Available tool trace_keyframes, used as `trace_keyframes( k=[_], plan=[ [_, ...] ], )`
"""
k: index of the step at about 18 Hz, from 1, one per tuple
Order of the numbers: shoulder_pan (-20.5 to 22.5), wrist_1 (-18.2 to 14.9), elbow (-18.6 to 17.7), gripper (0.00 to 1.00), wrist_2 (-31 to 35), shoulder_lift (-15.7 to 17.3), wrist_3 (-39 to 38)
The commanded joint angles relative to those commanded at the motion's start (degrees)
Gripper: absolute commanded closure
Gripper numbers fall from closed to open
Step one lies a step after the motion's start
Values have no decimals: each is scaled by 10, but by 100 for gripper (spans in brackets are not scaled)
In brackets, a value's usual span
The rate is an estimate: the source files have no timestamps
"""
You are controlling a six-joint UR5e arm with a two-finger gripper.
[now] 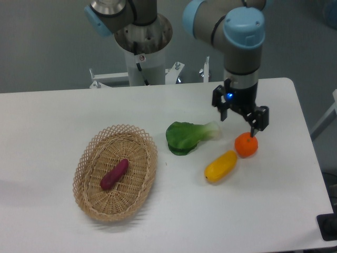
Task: Pick up the sweet potato from the basket
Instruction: 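Move the open gripper over the wicker basket above the purple sweet potato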
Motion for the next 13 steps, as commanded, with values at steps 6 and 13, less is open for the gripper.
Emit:
trace_keyframes(
  k=[6, 13],
  plan=[
    [-72, 31, -9, 0, 5, -28, -151],
    [-155, 32, -38, 0, 5, -42, -155]
  ],
)
